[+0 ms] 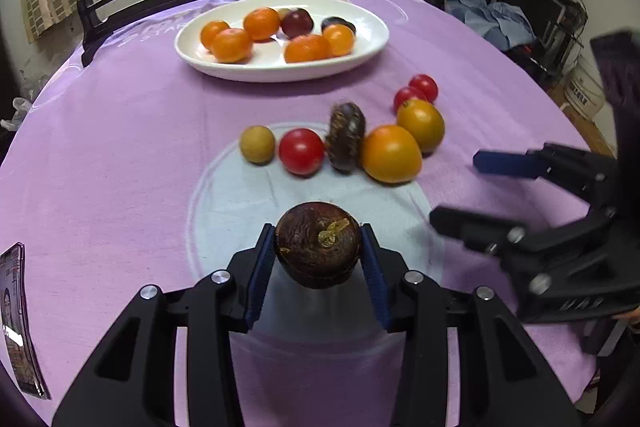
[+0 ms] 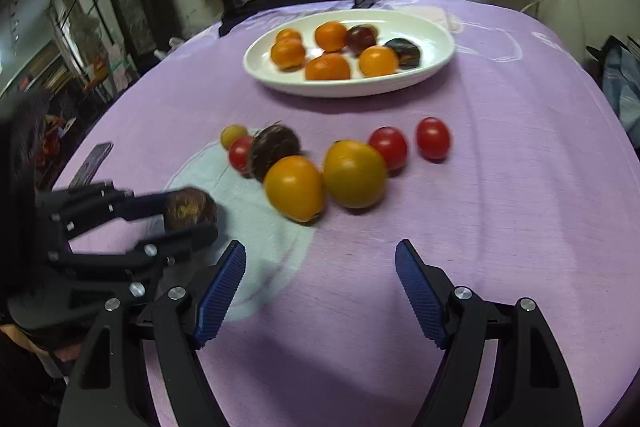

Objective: Organize fruits
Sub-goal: 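Move the open left gripper around a dark brown fruit on the table, then carry the dark brown fruit with the left gripper to the plate while the right gripper carries an orange there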

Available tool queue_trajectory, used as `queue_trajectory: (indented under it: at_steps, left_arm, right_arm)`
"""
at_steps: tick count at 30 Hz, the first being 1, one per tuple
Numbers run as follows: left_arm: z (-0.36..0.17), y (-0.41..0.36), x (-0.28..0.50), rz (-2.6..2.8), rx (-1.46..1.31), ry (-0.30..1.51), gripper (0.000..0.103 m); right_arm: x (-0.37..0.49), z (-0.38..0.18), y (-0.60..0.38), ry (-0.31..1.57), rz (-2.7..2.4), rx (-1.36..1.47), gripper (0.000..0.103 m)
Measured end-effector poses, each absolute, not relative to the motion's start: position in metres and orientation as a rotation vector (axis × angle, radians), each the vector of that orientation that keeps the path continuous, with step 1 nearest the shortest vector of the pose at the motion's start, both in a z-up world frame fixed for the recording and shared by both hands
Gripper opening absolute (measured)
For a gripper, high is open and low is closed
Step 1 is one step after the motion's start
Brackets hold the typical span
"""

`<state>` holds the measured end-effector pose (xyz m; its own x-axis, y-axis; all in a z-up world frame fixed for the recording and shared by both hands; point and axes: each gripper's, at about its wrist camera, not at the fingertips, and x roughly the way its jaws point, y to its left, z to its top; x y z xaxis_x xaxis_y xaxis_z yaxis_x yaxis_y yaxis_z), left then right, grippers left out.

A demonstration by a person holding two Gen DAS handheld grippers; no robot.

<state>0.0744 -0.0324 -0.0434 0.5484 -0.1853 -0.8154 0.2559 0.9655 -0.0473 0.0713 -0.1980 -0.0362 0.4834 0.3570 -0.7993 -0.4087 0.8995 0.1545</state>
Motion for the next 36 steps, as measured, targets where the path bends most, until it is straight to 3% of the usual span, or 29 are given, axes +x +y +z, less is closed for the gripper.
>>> queue_trajectory:
  at_steps: [9,12,14,16,28,36]
  left_arm:
    - [-0.032,0.002,0.082,-0.228,0.018,0.93,0.042]
    - [-0.033,0.007,0.082,-0.222,0.003,0.932,0.042]
    - [-0.033,0.009,0.083,-0.219,0.001,0.934,0.042]
    - [-0.034,0.01,0.083,-0.216,-0.003,0.939,0.042]
    - [-0.011,0.002,0.085,-0.226,0.035,0.901,0.042]
    - [0.031,-0.015,0.141,-0.228,0.042,0.813,0.042]
  right_arm:
    - [0.091,-0.045,-0.161,0.982,0.438,-0.181,0.074]
    - [0.098,-0.044,-0.151,0.976,0.438,-0.199,0.053]
    - [0.102,-0.043,-0.147,0.979,0.438,-0.198,0.05]
    - [0.105,-0.043,-0.144,0.975,0.427,-0.202,0.041]
    - [0.081,-0.01,-0.178,0.904,0.449,-0.135,0.04]
    - [0.116,0.038,-0.202,0.793,0.442,-0.081,0.04]
